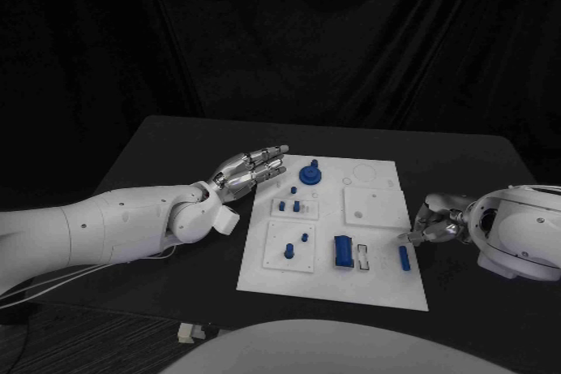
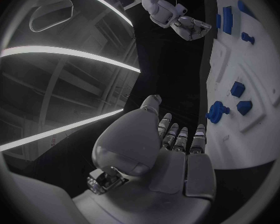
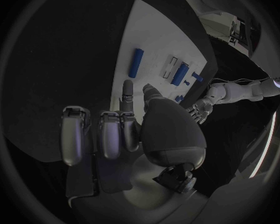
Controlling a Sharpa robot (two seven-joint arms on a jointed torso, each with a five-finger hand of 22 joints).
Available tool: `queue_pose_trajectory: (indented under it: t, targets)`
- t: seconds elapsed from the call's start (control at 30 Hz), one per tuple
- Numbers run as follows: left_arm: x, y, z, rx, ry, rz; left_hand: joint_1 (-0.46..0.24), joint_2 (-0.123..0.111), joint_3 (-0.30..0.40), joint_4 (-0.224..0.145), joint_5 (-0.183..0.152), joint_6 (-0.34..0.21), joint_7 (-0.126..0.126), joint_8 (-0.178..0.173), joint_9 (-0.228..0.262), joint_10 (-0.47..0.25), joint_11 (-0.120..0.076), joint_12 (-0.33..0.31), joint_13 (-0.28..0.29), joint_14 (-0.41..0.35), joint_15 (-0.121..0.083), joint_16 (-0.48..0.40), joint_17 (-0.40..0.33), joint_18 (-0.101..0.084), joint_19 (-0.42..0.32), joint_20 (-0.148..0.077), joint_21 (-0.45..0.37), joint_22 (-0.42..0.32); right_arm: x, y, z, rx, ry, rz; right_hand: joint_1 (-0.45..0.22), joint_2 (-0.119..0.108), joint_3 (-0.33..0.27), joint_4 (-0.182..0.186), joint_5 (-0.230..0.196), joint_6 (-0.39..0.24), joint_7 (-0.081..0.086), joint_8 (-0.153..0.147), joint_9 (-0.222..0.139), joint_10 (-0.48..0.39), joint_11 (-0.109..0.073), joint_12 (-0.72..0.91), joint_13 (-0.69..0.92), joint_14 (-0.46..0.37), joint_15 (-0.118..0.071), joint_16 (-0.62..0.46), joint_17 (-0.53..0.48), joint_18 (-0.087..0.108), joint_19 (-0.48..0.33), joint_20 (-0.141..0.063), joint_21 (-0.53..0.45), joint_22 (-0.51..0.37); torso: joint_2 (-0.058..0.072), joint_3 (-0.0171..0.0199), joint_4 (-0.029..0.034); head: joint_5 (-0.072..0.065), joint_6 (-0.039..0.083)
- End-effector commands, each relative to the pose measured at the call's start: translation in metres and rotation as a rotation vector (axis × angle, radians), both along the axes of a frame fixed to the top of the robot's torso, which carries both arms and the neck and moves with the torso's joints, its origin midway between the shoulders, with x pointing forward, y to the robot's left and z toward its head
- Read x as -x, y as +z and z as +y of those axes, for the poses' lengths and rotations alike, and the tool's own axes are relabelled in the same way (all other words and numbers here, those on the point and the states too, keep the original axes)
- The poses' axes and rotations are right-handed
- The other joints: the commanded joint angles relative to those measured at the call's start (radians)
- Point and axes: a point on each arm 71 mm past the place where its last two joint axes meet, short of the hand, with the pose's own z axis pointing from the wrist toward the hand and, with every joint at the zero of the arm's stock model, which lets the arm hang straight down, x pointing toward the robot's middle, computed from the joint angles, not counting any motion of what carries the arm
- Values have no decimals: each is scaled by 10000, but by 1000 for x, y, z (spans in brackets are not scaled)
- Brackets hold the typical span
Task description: Assemble the parts on the task board
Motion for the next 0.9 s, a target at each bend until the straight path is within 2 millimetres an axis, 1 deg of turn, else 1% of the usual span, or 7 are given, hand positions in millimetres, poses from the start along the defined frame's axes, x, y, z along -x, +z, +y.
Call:
queue_pose_trajectory:
  t: [0.03,0.07,0.17,0.3,0.53,0.63,0.9]
  targets:
    - [0,1,-2,182,-5,-85,-63,33,19,-66,38,72,21,69,12,48,-24,55,9,34,-66,-36,-16,188,14,-58,50,-13,2,-3,-2,248,-57,251,-89,-2,-75,22,-28,-81,10,-113,15,1042,-23,64,2631,939,-56,-50,2115,-59,606,-27,-34,2293,-7,4,-5,-20,0]
    - [0,1,-2,179,-11,-77,-63,33,19,-66,38,72,21,69,12,48,-24,55,9,34,-66,-36,-16,188,14,-58,50,-13,2,-4,-1,255,-48,271,-131,8,-95,46,107,-97,35,-250,16,1042,-1,64,2631,927,-32,-77,2051,-53,593,-8,-58,2284,-6,4,-6,-26,0]
    - [0,1,-2,171,-31,-52,-59,39,26,-69,43,69,29,71,11,46,-19,49,8,34,-62,-36,-16,187,13,-56,50,-14,3,-6,-1,261,-26,319,-150,14,-109,53,202,-85,50,-377,17,1042,14,64,2631,907,-10,-121,1947,-43,573,12,-98,2269,-7,2,-8,-43,0]
    - [0,0,-2,160,-58,-19,-53,43,32,-74,50,67,39,73,10,45,-14,51,7,34,-56,-36,-16,186,11,-52,48,-19,4,-8,0,253,-15,374,-257,17,-164,114,93,-21,70,-534,27,1042,35,64,2631,903,18,-134,1918,-38,563,40,-119,2262,-14,-1,-12,-63,0]
    - [-1,0,-3,144,-98,28,-41,49,44,-85,56,50,49,72,7,40,-2,44,5,34,-47,-36,-16,184,11,-46,48,-20,5,-11,1,271,-11,427,-283,11,-193,121,-43,37,73,-644,45,1042,41,64,2631,898,27,-148,1885,-34,556,54,-134,2257,-14,3,-12,-55,0]
    - [-1,0,-3,142,-114,45,-41,49,44,-85,56,50,49,72,7,40,-2,44,5,34,-47,-36,-16,184,11,-46,48,-20,5,-13,1,290,0,435,-209,4,-181,63,-75,59,73,-717,55,1042,42,64,2631,891,28,-164,1848,-31,552,60,-142,2254,-14,2,-10,-64,0]
    - [-1,-1,-3,132,-148,87,-31,50,53,-96,62,43,57,73,6,38,7,45,5,34,-37,-36,-16,183,13,-41,49,-15,7,-19,2,348,22,548,-44,14,-144,-71,-38,74,91,-904,74,1042,55,64,2631,847,25,-263,1615,-10,515,65,-220,2226,-11,1,-7,-59,0]
